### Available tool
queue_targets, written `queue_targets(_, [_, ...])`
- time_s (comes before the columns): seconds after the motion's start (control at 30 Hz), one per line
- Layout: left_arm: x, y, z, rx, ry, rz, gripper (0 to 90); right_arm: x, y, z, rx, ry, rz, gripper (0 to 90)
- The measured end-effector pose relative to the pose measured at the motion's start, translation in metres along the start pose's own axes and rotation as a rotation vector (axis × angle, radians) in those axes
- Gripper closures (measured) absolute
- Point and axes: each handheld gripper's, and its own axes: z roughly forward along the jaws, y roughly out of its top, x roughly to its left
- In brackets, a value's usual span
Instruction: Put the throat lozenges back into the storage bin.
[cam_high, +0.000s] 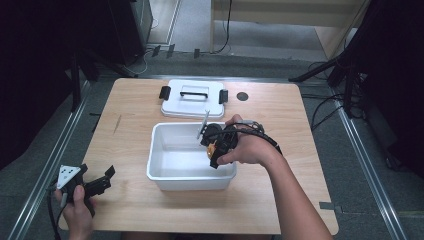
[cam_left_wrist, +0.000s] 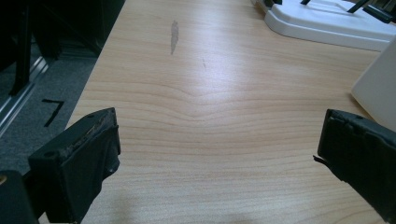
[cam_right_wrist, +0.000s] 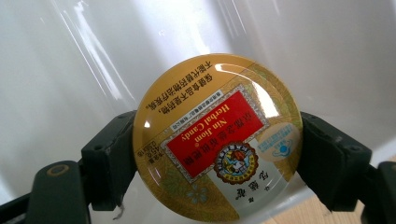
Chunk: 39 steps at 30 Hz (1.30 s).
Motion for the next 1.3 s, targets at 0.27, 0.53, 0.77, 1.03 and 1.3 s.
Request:
queue_targets(0.27, [0.0,0.0,0.0,0.0,0.0,0.0,0.0,0.002,0.0,0.016,0.025,0.006,-0.004,19.9])
queue_targets(0.53, [0.0,0.0,0.0,0.0,0.0,0.0,0.0,0.002,0.003,0.026,0.047,-0.01,-0.005,19.8])
queue_targets(0.77, [0.0,0.0,0.0,0.0,0.0,-0.001,0.0,0.002,0.006,0.029,0.067,-0.02,-0.003,19.8])
queue_targets(1.03, [0.0,0.0,0.0,0.0,0.0,0.0,0.0,0.002,0.006,0.03,0.078,-0.037,-0.009,20.1])
queue_targets(1.3, [0.0,0.0,0.0,0.0,0.001,-0.001,0.0,0.001,0.005,0.029,0.072,-0.047,0.009,21.5])
